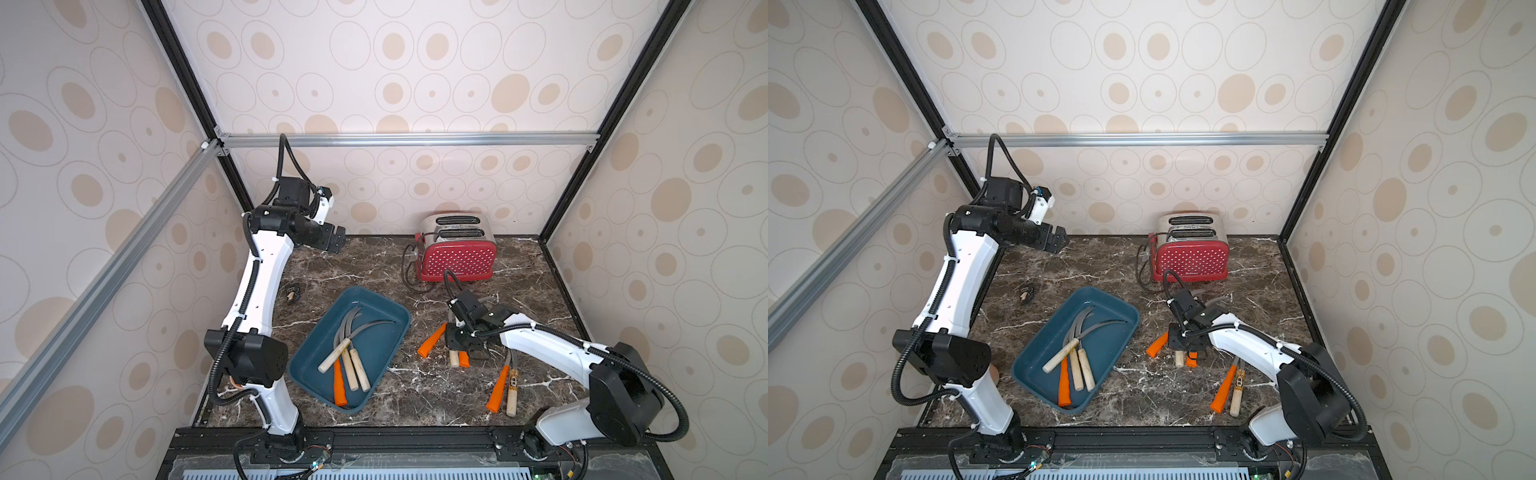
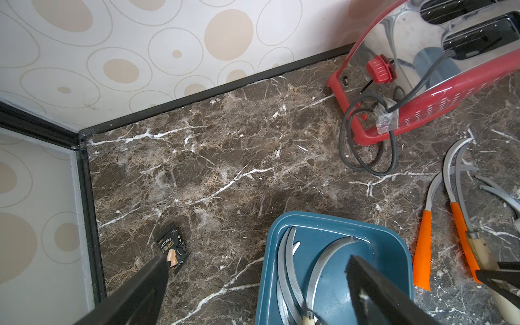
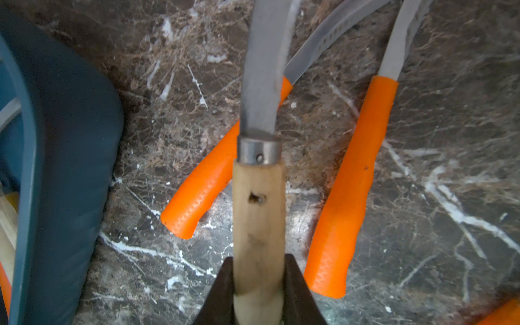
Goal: Put small sickles into storage boxes
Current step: Pick up the sickle at the center of the board, then place the sickle in the storage box.
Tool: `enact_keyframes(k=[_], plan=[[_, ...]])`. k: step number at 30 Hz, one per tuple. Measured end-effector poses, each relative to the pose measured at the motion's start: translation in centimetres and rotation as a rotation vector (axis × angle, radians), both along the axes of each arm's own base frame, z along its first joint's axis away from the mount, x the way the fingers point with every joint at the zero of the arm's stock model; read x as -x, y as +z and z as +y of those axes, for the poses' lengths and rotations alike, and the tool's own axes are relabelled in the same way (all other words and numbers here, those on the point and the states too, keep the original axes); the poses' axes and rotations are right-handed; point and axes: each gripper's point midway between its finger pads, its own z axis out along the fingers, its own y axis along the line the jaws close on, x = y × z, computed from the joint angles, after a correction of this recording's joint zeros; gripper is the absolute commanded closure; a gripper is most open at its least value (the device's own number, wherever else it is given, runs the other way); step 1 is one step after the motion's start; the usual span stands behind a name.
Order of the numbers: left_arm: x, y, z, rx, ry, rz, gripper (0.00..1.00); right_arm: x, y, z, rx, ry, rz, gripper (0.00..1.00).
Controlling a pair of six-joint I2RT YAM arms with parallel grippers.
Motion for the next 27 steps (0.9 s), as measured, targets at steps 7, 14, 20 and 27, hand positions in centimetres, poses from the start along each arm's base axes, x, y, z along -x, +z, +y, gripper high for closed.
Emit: enact_keyframes(k=[7, 14, 20, 27], plan=[[-0.1, 0.1, 0.2, -0.007, 0.010, -0.004, 0.01, 2.2, 2.2, 2.5, -0.023, 0.107, -0.017, 0.96], [-0.3, 0.4, 0.2, 0.006, 0.030, -0.012, 0.01, 3.7, 6.6, 7.7, -0.090, 0.248, -0.080, 0.96], [-0.7, 0.7, 0.7, -0.006, 0.061, -0.031, 0.01, 4.3, 8.6, 12.1, -0.145, 0.322, -0.088, 0.96], [-0.4, 1.6, 1.9, -0.029, 0.122, -0.091, 0.01, 4.7, 7.6, 17.0, -0.166, 0.381, -0.025, 0.95]])
